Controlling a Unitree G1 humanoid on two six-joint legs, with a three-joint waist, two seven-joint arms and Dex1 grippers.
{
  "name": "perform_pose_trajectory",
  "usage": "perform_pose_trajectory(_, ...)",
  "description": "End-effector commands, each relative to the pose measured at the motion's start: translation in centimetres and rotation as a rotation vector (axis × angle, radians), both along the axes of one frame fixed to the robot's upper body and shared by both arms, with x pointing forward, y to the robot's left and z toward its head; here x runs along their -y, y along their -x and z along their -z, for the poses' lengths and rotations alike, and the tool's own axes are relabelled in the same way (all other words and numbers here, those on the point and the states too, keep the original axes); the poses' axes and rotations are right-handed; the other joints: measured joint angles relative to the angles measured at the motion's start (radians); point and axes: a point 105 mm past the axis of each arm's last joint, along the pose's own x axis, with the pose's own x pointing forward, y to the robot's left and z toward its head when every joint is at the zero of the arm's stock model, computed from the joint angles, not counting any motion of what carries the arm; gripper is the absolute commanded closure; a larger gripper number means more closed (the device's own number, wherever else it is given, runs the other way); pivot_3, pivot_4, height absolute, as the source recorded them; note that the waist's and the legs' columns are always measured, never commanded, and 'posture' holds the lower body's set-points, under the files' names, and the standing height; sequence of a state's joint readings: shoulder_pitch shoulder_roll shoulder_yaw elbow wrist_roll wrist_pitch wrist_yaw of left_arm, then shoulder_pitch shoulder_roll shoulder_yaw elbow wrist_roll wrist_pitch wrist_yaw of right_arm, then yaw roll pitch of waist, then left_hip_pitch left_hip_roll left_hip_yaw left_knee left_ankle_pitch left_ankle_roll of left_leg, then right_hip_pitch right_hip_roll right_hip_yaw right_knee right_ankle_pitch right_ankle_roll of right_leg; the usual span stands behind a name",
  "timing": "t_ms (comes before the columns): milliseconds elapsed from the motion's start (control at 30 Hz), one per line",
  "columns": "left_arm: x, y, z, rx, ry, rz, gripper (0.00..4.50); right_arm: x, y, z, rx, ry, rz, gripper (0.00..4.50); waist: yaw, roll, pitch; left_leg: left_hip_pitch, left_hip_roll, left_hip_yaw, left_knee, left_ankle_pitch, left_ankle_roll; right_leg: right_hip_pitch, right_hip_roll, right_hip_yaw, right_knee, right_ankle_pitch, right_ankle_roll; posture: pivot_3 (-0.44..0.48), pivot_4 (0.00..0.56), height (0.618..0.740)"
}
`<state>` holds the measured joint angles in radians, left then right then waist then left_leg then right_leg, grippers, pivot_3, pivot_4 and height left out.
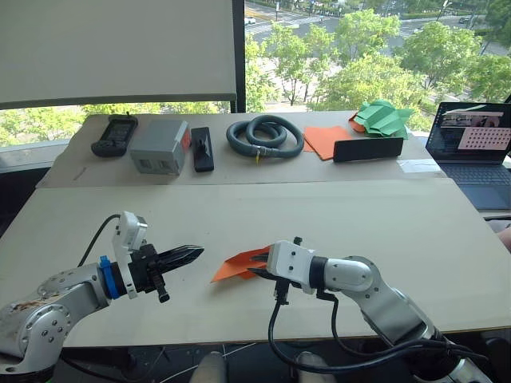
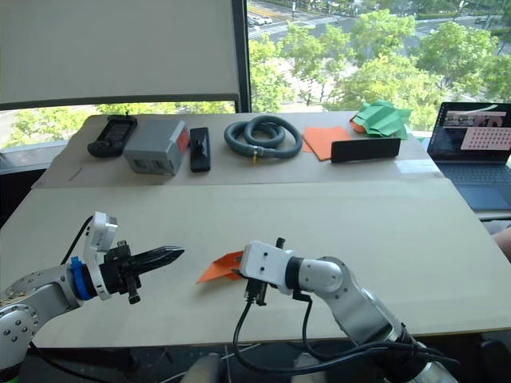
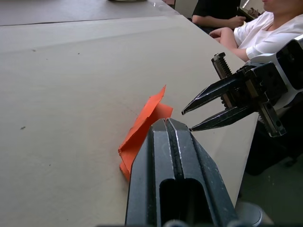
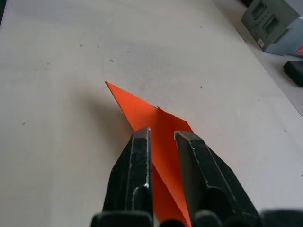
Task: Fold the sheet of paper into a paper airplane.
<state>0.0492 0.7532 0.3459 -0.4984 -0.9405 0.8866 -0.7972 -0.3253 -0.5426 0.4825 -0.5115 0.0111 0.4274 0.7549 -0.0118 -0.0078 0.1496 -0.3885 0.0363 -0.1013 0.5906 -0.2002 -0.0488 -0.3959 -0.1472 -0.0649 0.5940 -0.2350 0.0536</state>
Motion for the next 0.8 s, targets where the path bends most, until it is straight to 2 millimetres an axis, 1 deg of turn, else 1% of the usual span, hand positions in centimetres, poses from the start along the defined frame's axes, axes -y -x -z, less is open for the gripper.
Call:
perform_pose_trajectory(33, 0.4, 0.5, -0.7, 0.042, -0.017, 0.029, 4.50, -0.4, 0.2, -0.9, 0.082, 0.014, -0.079, 1.88, 0.000, 0.000, 0.000, 0.000, 0.000, 0.000, 0.000, 0.000, 0.000, 0.000, 0.000, 0.000, 0.000, 0.000, 0.000, 0.000, 0.150, 0.704)
perform_pose_trajectory(100, 0.6, 0.8, -0.6, 0.036, -0.019, 0.043, 4.50, -0.4, 0.1, -0.4, 0.093, 0.038, -0.098, 1.21, 0.001, 0.000, 0.000, 0.000, 0.000, 0.000, 0.000, 0.000, 0.000, 0.000, 0.000, 0.000, 0.000, 0.000, 0.000, 0.000, 0.150, 0.704)
perform_pose_trajectory(200, 0.5, 1.2, -0.1, 0.019, -0.036, 0.046, 4.50, -0.6, -1.3, 0.6, 0.084, 0.057, -0.048, 0.12, 0.000, 0.000, 0.000, 0.000, 0.000, 0.000, 0.000, 0.000, 0.000, 0.000, 0.000, 0.000, 0.000, 0.000, 0.000, 0.000, 0.150, 0.704)
perform_pose_trajectory(233, 0.6, 1.3, 0.1, 0.016, -0.040, 0.050, 4.50, -0.7, -1.7, 0.8, 0.074, 0.055, -0.035, 0.02, 0.000, 0.000, 0.000, 0.000, 0.000, 0.000, 0.000, 0.000, 0.000, 0.000, 0.000, 0.000, 0.000, 0.000, 0.000, 0.000, 0.150, 0.704)
perform_pose_trajectory(367, 0.7, 1.3, -0.2, 0.035, -0.041, 0.037, 4.50, -0.9, -1.9, 1.5, 0.044, 0.064, -0.048, 0.02, 0.003, 0.000, 0.000, 0.000, 0.000, 0.000, 0.000, 0.000, 0.000, 0.000, 0.000, 0.000, 0.000, 0.000, 0.000, 0.000, 0.150, 0.704)
perform_pose_trajectory(500, 0.7, 1.7, -0.6, 0.033, -0.029, 0.042, 4.50, -0.8, -2.3, 1.4, 0.039, 0.059, -0.036, 0.02, 0.005, 0.000, 0.000, 0.000, 0.000, 0.000, 0.000, 0.000, 0.000, 0.002, 0.000, 0.000, 0.001, 0.000, 0.000, 0.000, 0.150, 0.704)
perform_pose_trajectory(600, 0.4, 1.8, -0.4, 0.023, -0.029, 0.025, 3.72, -0.8, -2.2, 0.8, 0.067, 0.046, -0.051, 0.00, 0.003, 0.000, 0.000, 0.000, 0.000, 0.000, 0.000, 0.000, 0.000, 0.002, 0.000, 0.000, 0.001, 0.000, 0.000, 0.000, 0.150, 0.704)
perform_pose_trajectory(733, 0.7, 1.9, -0.2, 0.014, -0.017, 0.034, 2.32, -0.7, -0.4, -0.2, 0.114, 0.050, -0.152, 0.00, 0.004, 0.001, 0.000, 0.000, 0.000, 0.000, 0.000, 0.000, 0.000, 0.002, 0.000, 0.000, 0.001, 0.000, 0.000, 0.000, 0.150, 0.704)
perform_pose_trajectory(767, 0.7, 1.9, -0.1, 0.014, -0.018, 0.034, 2.01, -0.7, 0.1, -0.2, 0.102, 0.060, -0.180, 0.00, 0.004, 0.001, 0.000, 0.000, 0.000, 0.000, 0.000, 0.000, 0.000, 0.003, 0.000, 0.000, 0.001, 0.000, 0.000, 0.000, 0.150, 0.704)
perform_pose_trajectory(800, 0.7, 1.9, 0.0, 0.014, -0.022, 0.034, 1.60, -0.6, 0.5, 0.0, 0.084, 0.074, -0.201, 0.00, 0.004, 0.001, 0.000, 0.000, 0.000, 0.000, 0.000, 0.000, 0.000, 0.003, 0.000, 0.000, 0.001, 0.000, 0.000, 0.000, 0.150, 0.704)
